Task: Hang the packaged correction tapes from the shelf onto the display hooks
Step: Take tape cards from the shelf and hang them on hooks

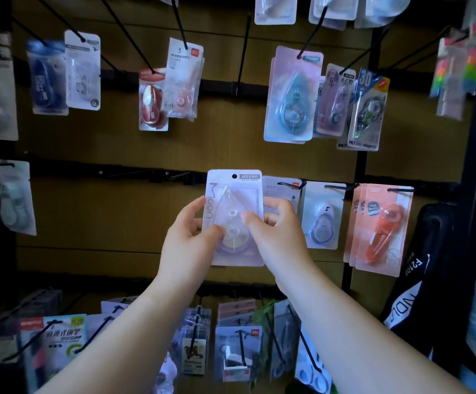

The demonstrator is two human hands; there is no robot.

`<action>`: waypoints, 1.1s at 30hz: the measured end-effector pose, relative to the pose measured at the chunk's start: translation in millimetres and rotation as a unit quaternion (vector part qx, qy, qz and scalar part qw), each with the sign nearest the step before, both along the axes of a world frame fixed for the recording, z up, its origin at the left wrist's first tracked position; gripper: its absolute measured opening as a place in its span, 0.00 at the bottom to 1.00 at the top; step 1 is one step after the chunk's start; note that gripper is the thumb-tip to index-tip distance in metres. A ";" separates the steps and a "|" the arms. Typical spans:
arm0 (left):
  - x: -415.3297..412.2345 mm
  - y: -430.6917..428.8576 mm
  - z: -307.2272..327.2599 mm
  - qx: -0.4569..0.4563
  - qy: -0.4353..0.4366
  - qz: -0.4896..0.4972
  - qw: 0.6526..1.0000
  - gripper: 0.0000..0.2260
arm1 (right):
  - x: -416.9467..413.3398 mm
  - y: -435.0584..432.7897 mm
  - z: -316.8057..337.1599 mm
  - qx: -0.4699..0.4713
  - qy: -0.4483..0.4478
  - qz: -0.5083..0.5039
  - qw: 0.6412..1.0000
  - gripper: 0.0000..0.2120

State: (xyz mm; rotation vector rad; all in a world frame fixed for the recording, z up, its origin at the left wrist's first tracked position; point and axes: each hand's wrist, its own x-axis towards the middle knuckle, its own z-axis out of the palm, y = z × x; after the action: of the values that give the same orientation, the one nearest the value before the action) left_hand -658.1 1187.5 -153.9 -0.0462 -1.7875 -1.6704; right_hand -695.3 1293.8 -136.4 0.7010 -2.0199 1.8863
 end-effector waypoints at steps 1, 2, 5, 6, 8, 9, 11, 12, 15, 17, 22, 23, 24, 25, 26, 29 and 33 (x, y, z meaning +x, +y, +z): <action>0.4 0.0 1.1 0.001 -0.001 0.001 1.000 0.22 | -0.1 -0.7 1.3 -0.002 -0.003 0.002 1.000 0.11; 0.4 -0.4 1.7 0.001 -0.003 0.002 1.000 0.22 | -0.5 -1.7 2.0 -0.002 -0.006 0.005 1.000 0.11; -0.2 -1.1 1.2 0.003 -0.018 -0.002 1.000 0.23 | -2.0 -3.7 -0.4 0.013 0.001 0.006 1.000 0.12; -0.6 -1.3 0.4 0.000 -0.022 -0.004 1.000 0.24 | -2.6 -4.1 -2.1 0.017 0.002 0.005 1.000 0.12; -1.9 -1.6 -1.0 -0.008 -0.023 -0.006 1.000 0.24 | -4.1 -5.0 -5.7 0.020 0.003 0.007 1.000 0.12; -2.5 -1.9 -1.5 -0.009 -0.021 -0.005 1.000 0.24 | -4.9 -5.3 -7.0 0.019 0.003 0.007 1.000 0.11; -2.8 -2.1 -1.7 -0.009 -0.014 0.001 1.000 0.24 | -6.1 -5.4 -8.4 0.005 0.002 0.016 1.000 0.11; -2.6 -2.0 -1.8 -0.010 -0.009 0.004 1.000 0.23 | -6.4 -5.0 -8.4 -0.007 -0.004 0.025 1.000 0.10; -0.8 -0.5 -1.9 -0.022 0.010 0.019 1.000 0.23 | -6.3 -1.8 -9.4 -0.043 -0.024 0.052 0.997 0.08; -0.2 0.9 -2.1 -0.036 0.022 0.029 0.999 0.22 | -6.0 -0.1 -10.5 -0.061 -0.036 0.063 0.996 0.08; -2.9 1.0 -0.7 -0.061 0.017 0.038 0.997 0.23 | -8.1 0.8 -8.2 -0.047 -0.043 0.059 0.996 0.10; -3.6 0.2 -0.6 -0.061 0.015 0.039 0.997 0.23 | -8.1 1.1 -7.4 -0.041 -0.041 0.058 0.997 0.09; -4.0 -0.6 -0.8 -0.058 0.012 0.039 0.997 0.23 | -7.7 1.1 -6.8 -0.035 -0.039 0.057 0.997 0.09; -3.9 -1.4 -1.3 -0.054 0.010 0.039 0.998 0.23 | -7.2 0.5 -6.3 -0.027 -0.035 0.055 0.998 0.09; -3.7 -2.2 -2.0 -0.050 0.007 0.038 0.998 0.23 | -6.7 -0.1 -6.2 -0.019 -0.032 0.052 0.998 0.09; -3.9 -4.0 -3.0 -0.045 0.005 0.040 0.998 0.23 | -5.8 -3.0 -5.9 -0.007 -0.027 0.045 0.999 0.10; -4.3 -5.2 -2.3 -0.038 0.005 0.039 0.998 0.23 | -6.6 -3.6 -4.3 0.001 -0.021 0.037 0.999 0.10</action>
State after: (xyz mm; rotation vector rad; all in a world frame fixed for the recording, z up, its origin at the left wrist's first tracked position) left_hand -662.3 1182.3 -156.2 -0.0175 -1.8222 -1.5438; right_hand -702.0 1290.2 -140.7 0.7531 -2.0468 1.9562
